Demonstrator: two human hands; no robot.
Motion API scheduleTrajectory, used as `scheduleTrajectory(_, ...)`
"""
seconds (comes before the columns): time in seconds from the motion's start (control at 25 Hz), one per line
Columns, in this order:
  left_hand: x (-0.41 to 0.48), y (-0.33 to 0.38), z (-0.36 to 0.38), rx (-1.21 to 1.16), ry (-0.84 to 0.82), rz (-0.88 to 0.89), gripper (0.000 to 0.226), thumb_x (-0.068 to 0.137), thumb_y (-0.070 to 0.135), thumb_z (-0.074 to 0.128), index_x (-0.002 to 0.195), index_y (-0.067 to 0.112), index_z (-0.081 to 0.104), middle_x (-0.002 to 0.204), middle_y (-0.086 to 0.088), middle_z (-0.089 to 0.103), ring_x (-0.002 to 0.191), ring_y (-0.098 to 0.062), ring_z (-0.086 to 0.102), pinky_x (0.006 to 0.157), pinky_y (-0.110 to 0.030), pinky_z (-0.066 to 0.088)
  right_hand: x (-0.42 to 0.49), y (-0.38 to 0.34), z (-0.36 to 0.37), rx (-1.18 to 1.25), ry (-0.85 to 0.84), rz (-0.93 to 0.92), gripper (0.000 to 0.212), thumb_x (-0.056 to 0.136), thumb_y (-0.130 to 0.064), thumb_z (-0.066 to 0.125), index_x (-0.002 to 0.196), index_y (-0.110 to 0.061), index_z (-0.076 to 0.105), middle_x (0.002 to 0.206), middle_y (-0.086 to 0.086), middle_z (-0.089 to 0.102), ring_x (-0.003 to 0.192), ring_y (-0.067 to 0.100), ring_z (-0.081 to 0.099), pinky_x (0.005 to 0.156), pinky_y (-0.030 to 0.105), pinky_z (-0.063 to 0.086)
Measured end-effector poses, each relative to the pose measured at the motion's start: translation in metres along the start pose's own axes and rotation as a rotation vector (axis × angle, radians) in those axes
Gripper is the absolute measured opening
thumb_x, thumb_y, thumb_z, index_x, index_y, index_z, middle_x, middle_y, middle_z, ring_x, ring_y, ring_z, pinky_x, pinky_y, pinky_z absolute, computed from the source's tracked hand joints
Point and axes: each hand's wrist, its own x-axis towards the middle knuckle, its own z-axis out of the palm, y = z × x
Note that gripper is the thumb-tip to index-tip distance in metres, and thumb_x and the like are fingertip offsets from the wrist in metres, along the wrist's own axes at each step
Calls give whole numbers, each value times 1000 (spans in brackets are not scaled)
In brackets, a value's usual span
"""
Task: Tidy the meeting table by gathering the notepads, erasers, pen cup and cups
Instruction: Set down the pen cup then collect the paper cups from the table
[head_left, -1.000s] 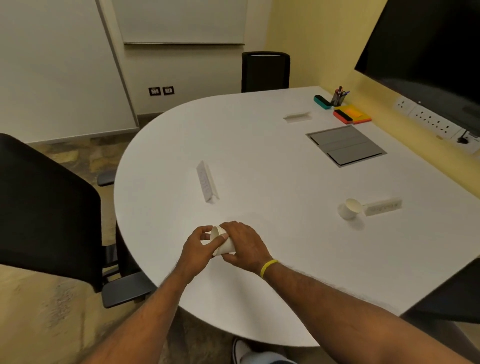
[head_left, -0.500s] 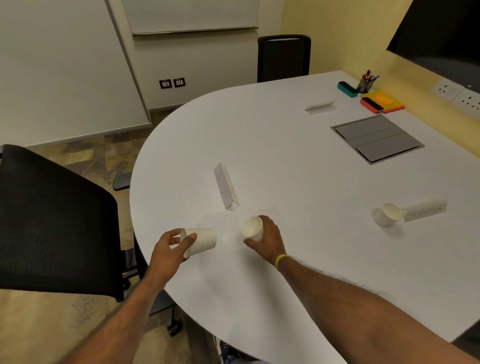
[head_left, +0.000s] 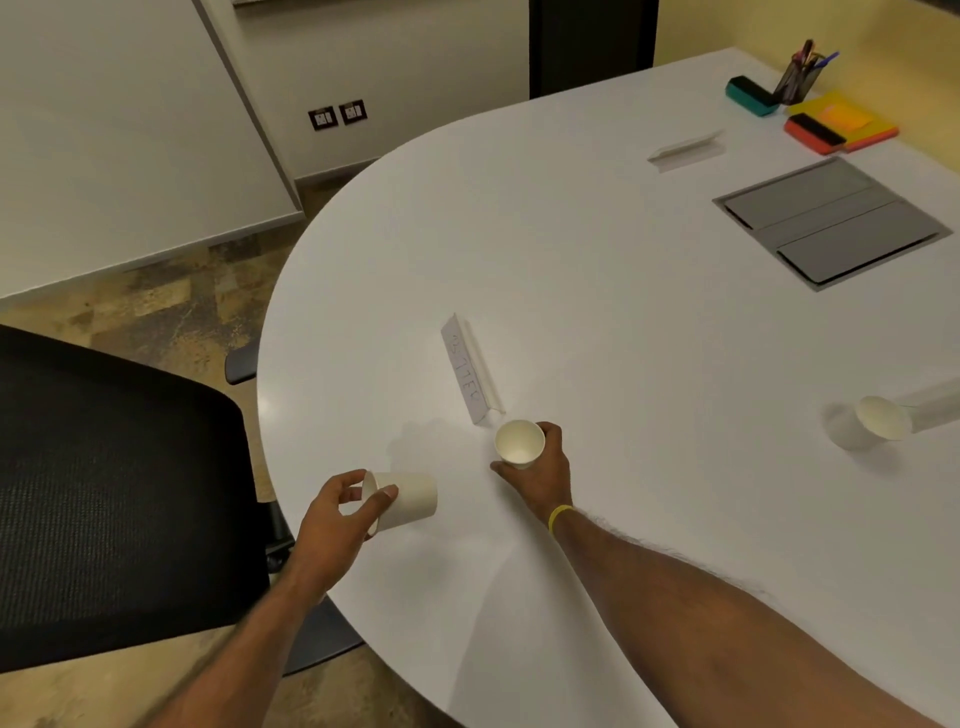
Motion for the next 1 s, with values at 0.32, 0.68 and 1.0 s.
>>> scheduleTrajectory(0.32,16,-1,-12,81,-40,29,60,85,41,70,136,20,47,122,-4,55,103,-22,60,86,-41,57,-5,10,6,-7,28,36,92,59,-20,94,133,-21,39,124,-3,58,110,21,57,94,34,47)
scheduleTrajectory(0.68,12,2,-82,74,-126,205,61,80,47,74,132,28,48,121,3,56,98,-11,58,85,-36,53,-111,-13,24,-237,317,-123,68,71,-1,66,135,-7,43,130,7,47,126,31,46,109,45,36)
scheduleTrajectory(1.0,-24,9,-225,135,-187,491,81,67,36,88,135,25,45,123,2,52,106,-19,60,92,-41,54,-224,-156,184,-461,-84,-705,92,73,-55,77,146,-20,33,147,-6,39,131,10,38,111,26,29)
